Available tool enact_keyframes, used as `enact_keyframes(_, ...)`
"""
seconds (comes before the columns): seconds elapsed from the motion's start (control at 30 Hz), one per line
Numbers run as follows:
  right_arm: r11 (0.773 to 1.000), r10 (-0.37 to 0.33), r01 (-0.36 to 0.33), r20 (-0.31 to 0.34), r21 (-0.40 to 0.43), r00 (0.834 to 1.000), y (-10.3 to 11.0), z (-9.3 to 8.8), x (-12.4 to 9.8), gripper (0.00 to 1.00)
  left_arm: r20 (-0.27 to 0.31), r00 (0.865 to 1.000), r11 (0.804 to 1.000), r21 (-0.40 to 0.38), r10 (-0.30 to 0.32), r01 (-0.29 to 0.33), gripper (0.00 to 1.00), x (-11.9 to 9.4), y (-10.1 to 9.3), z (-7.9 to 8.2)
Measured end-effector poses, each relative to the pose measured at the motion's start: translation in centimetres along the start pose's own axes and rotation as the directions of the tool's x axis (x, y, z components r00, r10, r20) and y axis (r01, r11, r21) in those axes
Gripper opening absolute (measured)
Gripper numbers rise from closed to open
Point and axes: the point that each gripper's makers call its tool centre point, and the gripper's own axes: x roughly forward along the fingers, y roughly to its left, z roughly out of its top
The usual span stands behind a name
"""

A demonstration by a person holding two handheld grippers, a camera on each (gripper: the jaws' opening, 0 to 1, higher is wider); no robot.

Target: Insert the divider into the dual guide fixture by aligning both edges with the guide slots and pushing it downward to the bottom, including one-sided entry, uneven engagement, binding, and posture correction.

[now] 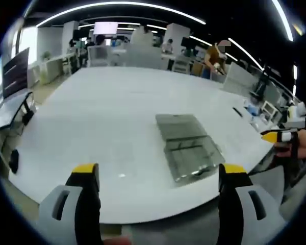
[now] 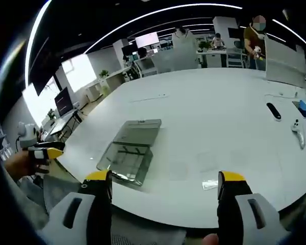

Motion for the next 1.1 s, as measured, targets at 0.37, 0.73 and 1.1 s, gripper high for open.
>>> enact_keyframes(0.37, 1.000, 0.003, -0.003, -0.008, -0.012, 1.000, -0.3, -0.1, 0.1, 0.81, -0.001, 1.000, 1.000, -0.002, -0.010, 0.010, 0.94, -0.1, -0.5, -0.1)
enact_keyframes(0.73, 1.000, 0.008, -0.009, -0.031, -0.030, 0.999, -0.8, -0.3, 0.8, 0.77, -0.001, 1.000, 1.000, 0.002, -0.022, 0.022, 0.93, -0.1, -1.3, -0.2)
enact_keyframes(1.1, 0.999, 0.018, -0.020, -0.038, -0.047, 0.999, -0.9, 0.3, 1.5, 0.76, -0.002, 1.000, 1.000, 0.001, -0.026, 0.026, 0.92, 0.2, -1.7, -0.1)
